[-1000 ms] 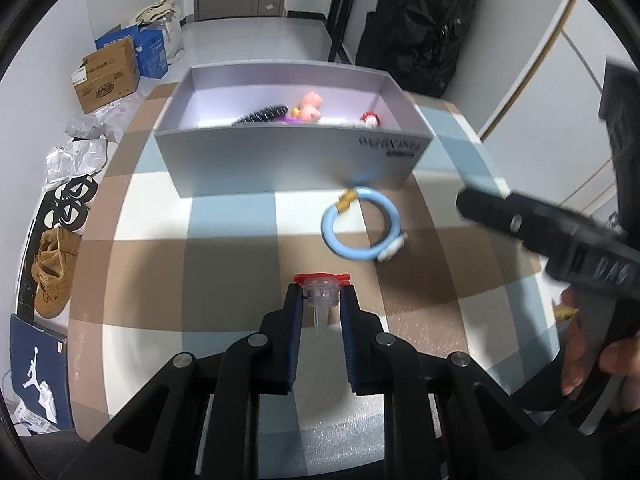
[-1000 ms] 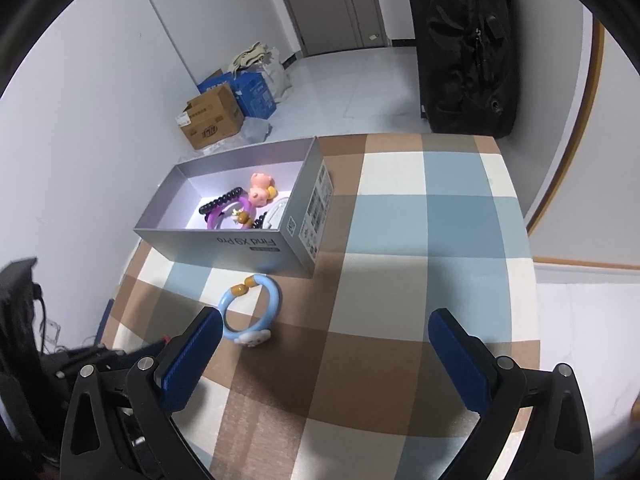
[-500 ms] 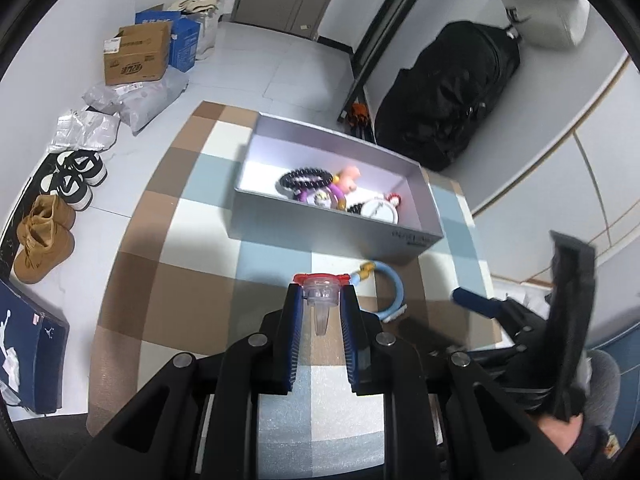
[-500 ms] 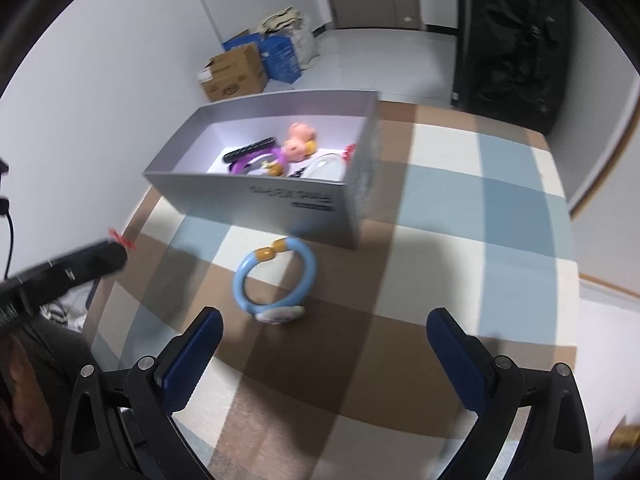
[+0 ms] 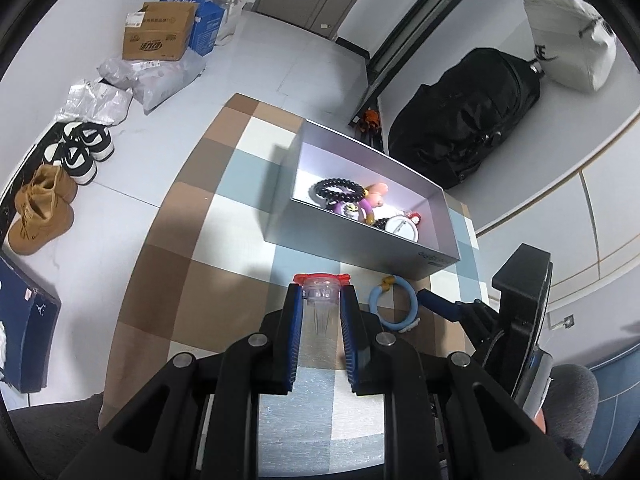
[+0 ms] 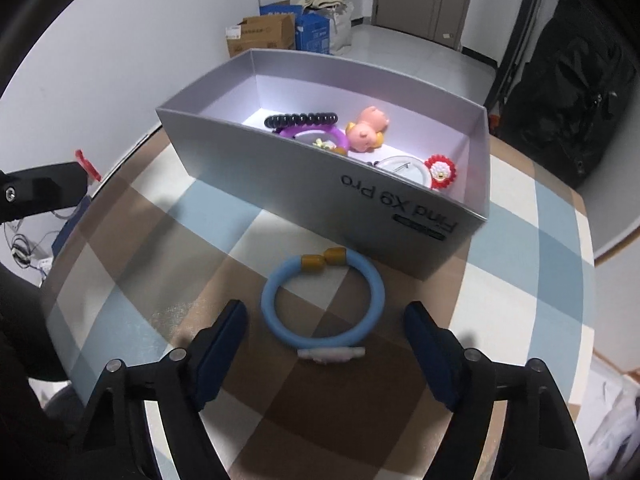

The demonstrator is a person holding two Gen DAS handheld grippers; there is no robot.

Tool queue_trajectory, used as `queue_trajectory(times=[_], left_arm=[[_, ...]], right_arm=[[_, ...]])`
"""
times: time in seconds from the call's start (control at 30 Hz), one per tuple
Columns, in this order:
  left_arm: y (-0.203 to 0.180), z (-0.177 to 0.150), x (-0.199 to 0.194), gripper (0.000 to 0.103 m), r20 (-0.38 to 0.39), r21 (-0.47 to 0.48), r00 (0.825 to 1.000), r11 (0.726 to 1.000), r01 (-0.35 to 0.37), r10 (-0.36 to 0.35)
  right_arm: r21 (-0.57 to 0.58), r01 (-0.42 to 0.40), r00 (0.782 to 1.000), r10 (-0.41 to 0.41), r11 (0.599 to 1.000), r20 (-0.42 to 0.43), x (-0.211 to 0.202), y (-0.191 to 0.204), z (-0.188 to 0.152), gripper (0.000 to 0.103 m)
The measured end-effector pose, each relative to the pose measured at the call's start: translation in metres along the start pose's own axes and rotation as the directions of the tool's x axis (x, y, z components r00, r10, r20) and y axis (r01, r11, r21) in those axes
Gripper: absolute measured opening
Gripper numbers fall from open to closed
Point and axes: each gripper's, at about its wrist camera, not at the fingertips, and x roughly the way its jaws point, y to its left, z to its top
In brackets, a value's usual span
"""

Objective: Organize jewelry
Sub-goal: 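Grasp the blue ring bracelet with the right gripper while the left holds the pacifier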

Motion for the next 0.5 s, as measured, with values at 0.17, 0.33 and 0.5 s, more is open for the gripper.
queue_trajectory(times=[0.17, 0.33, 0.5], left_arm=[[0.0059, 0.0013, 0.0025, 0.014, -0.012, -0.019, 1.0, 1.0, 0.001, -0.002], [0.0062, 0.001, 0.0015, 0.014, -0.01, -0.02, 1.0, 1.0, 0.001, -0.001], [0.0057, 0.0009, 0.003, 0.014, -0.013, -0.017, 1.0, 1.0, -0.003, 0.002]], right_arm=[[0.003, -0.001, 1.0, 0.001, 1.0, 0.01, 0.0001, -0.0002, 0.0043, 0.064], [-0.002, -0.001, 1.0, 0.001, 1.0, 0.004, 0.004, 0.0039, 0.0091, 0.061], [-0.004, -0.022, 1.0, 0.022, 1.0, 0.006, 0.0027, 0.0035, 0.0077, 0.061]])
